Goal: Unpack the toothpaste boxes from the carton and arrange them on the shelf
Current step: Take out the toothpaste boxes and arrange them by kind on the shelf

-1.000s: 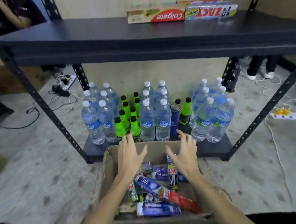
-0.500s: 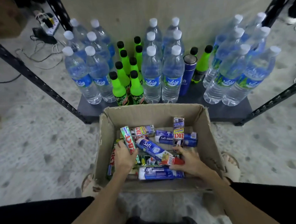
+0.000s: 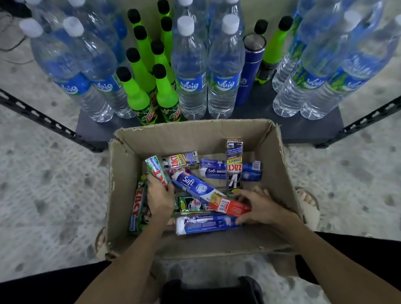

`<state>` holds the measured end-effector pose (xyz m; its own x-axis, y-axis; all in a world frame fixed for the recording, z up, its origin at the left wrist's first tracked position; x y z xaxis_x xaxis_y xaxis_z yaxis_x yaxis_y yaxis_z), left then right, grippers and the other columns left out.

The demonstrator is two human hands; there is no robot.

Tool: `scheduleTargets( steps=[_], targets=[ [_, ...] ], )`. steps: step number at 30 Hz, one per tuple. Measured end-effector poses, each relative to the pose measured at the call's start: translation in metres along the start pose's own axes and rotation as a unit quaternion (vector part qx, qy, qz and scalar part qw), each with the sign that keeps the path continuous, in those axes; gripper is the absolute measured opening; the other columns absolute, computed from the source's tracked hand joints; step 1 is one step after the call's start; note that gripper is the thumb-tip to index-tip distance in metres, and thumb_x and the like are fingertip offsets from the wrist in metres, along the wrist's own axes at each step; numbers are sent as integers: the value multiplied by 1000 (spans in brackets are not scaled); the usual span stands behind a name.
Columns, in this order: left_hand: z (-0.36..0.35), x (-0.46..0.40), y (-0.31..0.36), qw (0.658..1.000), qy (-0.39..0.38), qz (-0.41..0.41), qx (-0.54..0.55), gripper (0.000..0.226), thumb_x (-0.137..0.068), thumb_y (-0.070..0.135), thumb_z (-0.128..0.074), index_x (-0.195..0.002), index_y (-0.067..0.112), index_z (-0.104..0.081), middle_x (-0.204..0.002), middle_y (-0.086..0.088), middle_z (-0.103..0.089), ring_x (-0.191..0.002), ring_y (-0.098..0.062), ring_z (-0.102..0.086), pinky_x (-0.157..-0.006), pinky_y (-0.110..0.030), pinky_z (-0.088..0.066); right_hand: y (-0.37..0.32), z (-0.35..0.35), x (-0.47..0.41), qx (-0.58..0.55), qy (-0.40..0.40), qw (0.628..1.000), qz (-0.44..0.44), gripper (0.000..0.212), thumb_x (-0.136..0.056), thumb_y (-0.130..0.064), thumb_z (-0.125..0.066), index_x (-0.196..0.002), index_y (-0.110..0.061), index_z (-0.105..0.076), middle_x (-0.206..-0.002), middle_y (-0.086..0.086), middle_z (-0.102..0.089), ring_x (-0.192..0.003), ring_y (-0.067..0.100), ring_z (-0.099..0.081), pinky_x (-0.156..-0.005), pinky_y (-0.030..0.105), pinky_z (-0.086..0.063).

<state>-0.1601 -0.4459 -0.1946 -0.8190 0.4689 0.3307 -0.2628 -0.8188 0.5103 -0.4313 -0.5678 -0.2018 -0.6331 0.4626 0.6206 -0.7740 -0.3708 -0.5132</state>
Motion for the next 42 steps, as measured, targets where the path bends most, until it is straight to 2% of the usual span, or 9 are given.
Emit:
scheduleTargets(
  steps=[5, 12, 17, 21, 24, 28, 31, 36, 42],
  targets=[
    [14, 3, 8, 996, 4, -78, 51, 40, -89, 17, -69, -120, 13, -46, -110, -6, -59, -98, -22, -58, -83, -38, -52, -8, 14, -2, -65, 101, 993, 13, 93, -44, -84, -71, -125, -40, -55, -117, -9, -50, -115, 11, -35, -85, 15, -20],
    [66, 20, 40, 974, 6, -185, 130, 46, -85, 21, -69, -126, 21, -48, -108, 1, -52, -97, -14, -51, -81, -33, -43, -67, 60, 20, -43, 262, 959, 99, 82, -59, -78, -70, -131, -39, -61, -106, -11, -52, -103, 11, -36, -90, 25, -29],
    [115, 39, 74, 952, 12, -264, 155, 42, -90, 19, -63, -128, 23, -46, -104, 1, -45, -90, -5, -49, -82, -33, -44, -105, 103, 54, -9, 316, 937, 149, 84, -66, -83, -60, -139, -42, -53, -104, -11, -48, -101, 10, -47, -97, 35, -42],
    [158, 59, 104, 936, 17, -314, 156, 46, -95, 22, -62, -136, 20, -42, -111, -1, -44, -93, 9, -47, -78, -15, -38, -131, 145, 89, 8, 360, 917, 173, 91, -67, -85, -58, -142, -35, -51, -107, -13, -49, -104, 8, -52, -96, 38, -46],
    [193, 77, 127, 923, 28, -341, 174, 49, -94, 29, -65, -136, 23, -40, -114, 1, -42, -94, 8, -52, -75, -4, -40, -153, 180, 123, -12, 398, 895, 201, 93, -66, -82, -63, -143, -30, -52, -105, -11, -50, -101, 10, -52, -91, 37, -47],
    [245, 101, 164, 889, 28, -400, 220, 53, -91, 31, -70, -136, 25, -43, -120, 5, -41, -100, 11, -54, -79, -7, -46, -183, 232, 176, -9, 458, 862, 217, 98, -58, -75, -73, -138, -21, -58, -106, -5, -58, -102, 12, -55, -87, 30, -45],
    [287, 118, 192, 863, 53, -446, 230, 55, -87, 30, -75, -135, 27, -48, -123, 7, -42, -108, 8, -53, -81, -6, -46, -200, 267, 216, -14, 490, 838, 238, 84, -54, -69, -82, -123, -27, -62, -104, -10, -64, -97, 10, -59, -83, 29, -48],
    [351, 138, 239, 820, 83, -535, 184, 55, -81, 40, -79, -129, 41, -52, -124, 12, -42, -111, -5, -55, -85, -26, -55, -226, 322, 272, -17, 520, 812, 266, 66, -52, -65, -87, -103, -33, -61, -95, -15, -67, -90, 2, -62, -79, 33, -52],
    [405, 154, 294, 784, 119, -595, 131, 61, -77, 54, -77, -132, 38, -54, -119, 10, -43, -110, -8, -55, -87, -17, -47, -244, 372, 323, 14, 563, 770, 300, 61, -55, -67, -85, -101, -36, -62, -97, -18, -66, -93, 3, -62, -78, 34, -53]
  ],
)
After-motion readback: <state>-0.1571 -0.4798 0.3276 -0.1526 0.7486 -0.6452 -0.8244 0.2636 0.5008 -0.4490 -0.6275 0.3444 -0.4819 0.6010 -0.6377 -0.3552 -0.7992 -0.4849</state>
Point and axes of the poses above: each hand's wrist, its own x-axis away from the middle knuckle, its own z-axis out of the back of the hand, y = z × x, the point moved 3 cm from there along -x, towards the middle knuckle
